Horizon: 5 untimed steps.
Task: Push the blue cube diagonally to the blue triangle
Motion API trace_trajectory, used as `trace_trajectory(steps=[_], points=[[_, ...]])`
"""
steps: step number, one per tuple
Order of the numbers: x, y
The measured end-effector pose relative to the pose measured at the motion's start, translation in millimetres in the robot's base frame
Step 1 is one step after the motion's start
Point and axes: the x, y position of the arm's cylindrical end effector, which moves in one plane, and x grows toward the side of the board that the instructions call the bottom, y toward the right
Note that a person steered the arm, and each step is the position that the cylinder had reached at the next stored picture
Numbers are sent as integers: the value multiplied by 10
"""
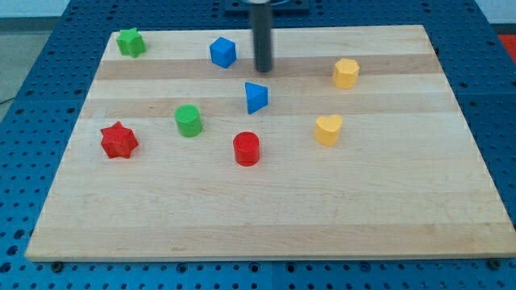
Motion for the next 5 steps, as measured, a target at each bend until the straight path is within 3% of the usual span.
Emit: trace_trajectory(steps=[1, 2, 4, 5], points=[[-308, 397], [-960, 379], [-945, -502], [-647, -850]])
